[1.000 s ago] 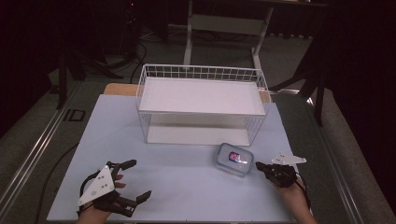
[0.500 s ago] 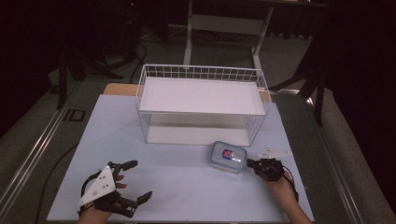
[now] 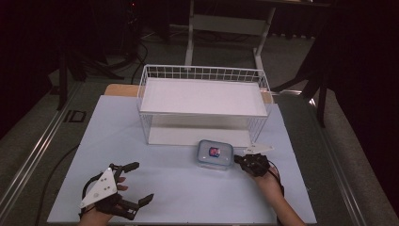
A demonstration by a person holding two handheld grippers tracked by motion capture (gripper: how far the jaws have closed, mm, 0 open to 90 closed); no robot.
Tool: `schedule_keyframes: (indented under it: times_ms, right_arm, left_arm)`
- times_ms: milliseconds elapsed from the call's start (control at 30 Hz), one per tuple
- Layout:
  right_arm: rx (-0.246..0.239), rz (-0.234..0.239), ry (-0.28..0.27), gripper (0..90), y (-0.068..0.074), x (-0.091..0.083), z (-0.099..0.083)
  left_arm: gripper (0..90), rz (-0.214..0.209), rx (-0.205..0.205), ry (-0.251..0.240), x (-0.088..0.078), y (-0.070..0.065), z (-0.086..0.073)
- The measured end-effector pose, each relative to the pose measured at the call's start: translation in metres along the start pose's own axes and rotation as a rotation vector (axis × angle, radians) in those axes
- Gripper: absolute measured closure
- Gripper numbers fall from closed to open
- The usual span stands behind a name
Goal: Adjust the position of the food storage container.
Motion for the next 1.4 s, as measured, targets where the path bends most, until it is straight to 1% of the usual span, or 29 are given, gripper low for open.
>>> schedule_keyframes:
  times_ms: [167, 200, 333, 367, 500, 533, 567, 700, 833, 900, 1000, 1033, 1100, 1233, 1400]
  right_arm:
    - [0.003, 0.009, -0.009, 90.0, 0.006, 0.012, 0.01]
    - [0.002, 0.018, -0.013, 90.0, 0.008, 0.014, 0.013]
    - [0.0, 0.018, -0.018, 90.0, 0.016, 0.022, 0.023]
    - [-0.003, 0.028, -0.022, 90.0, 0.018, 0.023, 0.025]
    - [-0.017, 0.035, -0.008, 90.0, 0.024, 0.03, 0.028]
    - [-0.017, 0.035, -0.008, 90.0, 0.024, 0.03, 0.028]
    - [-0.011, 0.041, -0.015, 90.0, 0.026, 0.034, 0.03]
    - [-0.03, 0.026, -0.006, 90.0, 0.026, 0.034, 0.031]
    - [-0.024, 0.021, -0.028, 90.0, 0.024, 0.028, 0.032]
    - [-0.016, 0.02, -0.034, 90.0, 0.023, 0.027, 0.034]
    - [-0.015, 0.013, -0.031, 90.0, 0.022, 0.029, 0.035]
    - [0.004, 0.024, -0.033, 90.0, 0.022, 0.032, 0.035]
    - [0.006, 0.021, -0.026, 90.0, 0.023, 0.034, 0.036]
    - [-0.007, 0.022, -0.023, 90.0, 0.027, 0.039, 0.039]
    - [-0.019, 0.037, -0.026, 90.0, 0.034, 0.045, 0.046]
  left_arm:
    - [1.2, -0.003, -0.005, -0.001, 0.0, 0.0, 0.0]
    - [1.2, -0.003, -0.005, -0.001, 0.0, 0.0, 0.0]
    - [1.2, -0.005, -0.005, 0.0, 0.001, -0.001, -0.001]
    - [1.2, -0.006, -0.006, 0.001, 0.001, -0.001, -0.001]
    - [1.2, -0.007, -0.006, 0.003, 0.001, -0.001, -0.001]
    - [1.2, -0.007, -0.005, 0.003, 0.001, -0.001, -0.001]
    - [1.2, -0.007, -0.006, 0.004, 0.0, -0.001, -0.002]
    - [1.2, -0.01, -0.007, 0.005, 0.0, -0.001, -0.003]
    - [1.2, -0.013, -0.013, 0.005, 0.001, -0.001, -0.003]
    - [1.2, -0.014, -0.012, 0.009, 0.002, -0.001, -0.004]
    - [1.2, -0.014, -0.011, 0.011, 0.002, -0.002, -0.004]
    - [1.2, -0.016, -0.01, 0.009, 0.002, -0.003, -0.003]
    - [1.2, -0.014, -0.011, 0.01, 0.002, -0.002, -0.004]
    - [1.2, -0.014, -0.017, 0.012, 0.001, -0.002, -0.004]
    - [1.2, -0.015, -0.02, 0.008, 0.0, -0.002, -0.004]
Point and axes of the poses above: each handheld gripper's, and its own axes: x roughly forward along the jaws, z roughly out of its top, y roughly to its left, the point moved 6 cm from there along x, roughly forward along the jaws, and after that the axes turned 3 degrees about y, right-handed, at the moved point
